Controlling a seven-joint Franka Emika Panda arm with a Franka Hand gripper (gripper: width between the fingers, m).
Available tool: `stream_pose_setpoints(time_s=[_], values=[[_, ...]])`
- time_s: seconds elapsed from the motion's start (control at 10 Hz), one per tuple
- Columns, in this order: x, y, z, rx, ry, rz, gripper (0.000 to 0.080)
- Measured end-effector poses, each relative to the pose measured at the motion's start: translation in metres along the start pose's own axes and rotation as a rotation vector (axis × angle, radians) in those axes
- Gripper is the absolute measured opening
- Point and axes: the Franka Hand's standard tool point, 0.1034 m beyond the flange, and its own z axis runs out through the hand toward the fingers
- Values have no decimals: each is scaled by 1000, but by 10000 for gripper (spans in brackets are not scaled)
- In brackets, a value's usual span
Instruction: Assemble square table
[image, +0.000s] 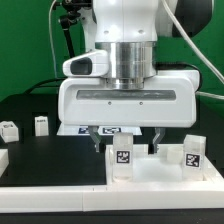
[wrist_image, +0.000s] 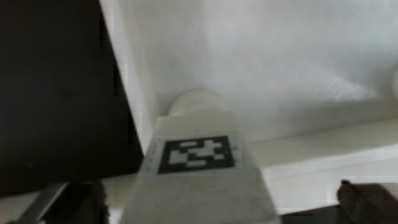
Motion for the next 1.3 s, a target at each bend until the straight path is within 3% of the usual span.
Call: stream_pose_setpoints(time_s=[0.2,0.3,0.4,0.8,1.0,1.1,1.3], values=[[0,0,1,1,-1,80,392],[0,0,1,0,-1,151,392],[0,0,1,1,-1,199,287],[1,5,2,5,-6,687,288],[4,5,1,60,-62,1090,288],[5,6,1,74,-67,1187,288],[5,6,3,71,-62,1323,288]])
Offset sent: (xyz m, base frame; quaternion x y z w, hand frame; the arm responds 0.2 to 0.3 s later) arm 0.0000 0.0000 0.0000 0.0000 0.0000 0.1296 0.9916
